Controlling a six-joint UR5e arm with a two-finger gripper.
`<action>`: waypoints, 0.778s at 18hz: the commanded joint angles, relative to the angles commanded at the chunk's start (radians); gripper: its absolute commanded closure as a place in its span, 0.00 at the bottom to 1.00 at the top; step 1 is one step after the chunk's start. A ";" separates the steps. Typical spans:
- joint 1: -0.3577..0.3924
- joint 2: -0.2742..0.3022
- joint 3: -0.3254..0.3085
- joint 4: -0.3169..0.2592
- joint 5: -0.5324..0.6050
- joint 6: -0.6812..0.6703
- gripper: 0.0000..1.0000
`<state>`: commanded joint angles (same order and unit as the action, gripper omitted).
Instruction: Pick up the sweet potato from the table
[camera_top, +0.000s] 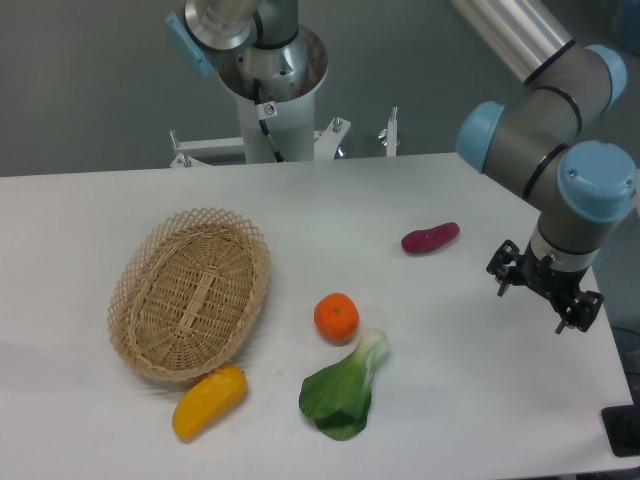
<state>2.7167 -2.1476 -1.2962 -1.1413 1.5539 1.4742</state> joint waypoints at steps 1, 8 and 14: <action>0.000 0.000 0.000 0.000 0.000 0.000 0.00; -0.003 0.000 0.000 -0.002 0.002 -0.015 0.00; -0.012 0.002 -0.015 0.031 0.003 -0.118 0.00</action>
<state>2.7045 -2.1460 -1.3116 -1.1106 1.5570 1.3562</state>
